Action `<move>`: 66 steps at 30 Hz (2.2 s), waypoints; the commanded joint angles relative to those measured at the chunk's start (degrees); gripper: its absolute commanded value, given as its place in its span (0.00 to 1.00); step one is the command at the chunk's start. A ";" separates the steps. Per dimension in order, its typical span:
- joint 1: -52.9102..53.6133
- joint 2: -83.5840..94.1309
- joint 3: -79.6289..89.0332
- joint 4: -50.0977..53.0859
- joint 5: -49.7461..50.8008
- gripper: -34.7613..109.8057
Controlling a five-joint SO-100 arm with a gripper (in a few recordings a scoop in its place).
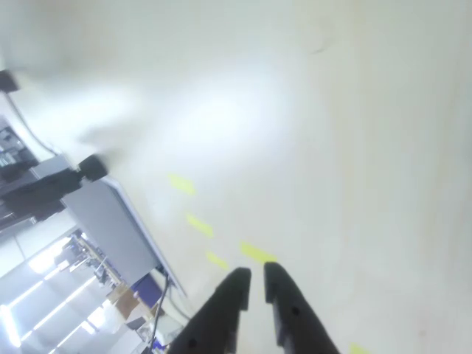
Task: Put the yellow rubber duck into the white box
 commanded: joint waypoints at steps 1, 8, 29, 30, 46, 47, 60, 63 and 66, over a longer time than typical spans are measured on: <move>1.41 -8.00 -16.70 -0.35 -0.88 0.24; 1.49 -17.05 -31.55 2.29 -2.46 0.24; -5.36 -27.69 -47.29 8.79 -20.30 0.64; -7.12 -28.56 -47.81 8.88 -20.48 0.64; -42.63 -49.22 -67.41 30.76 -24.08 0.63; -44.74 -50.71 -67.94 31.29 -23.73 0.63; -62.58 -66.97 -67.85 30.23 -21.53 0.58; -65.13 -67.68 -64.51 28.83 -21.09 0.58; -66.71 -69.17 -62.58 27.42 -20.48 0.56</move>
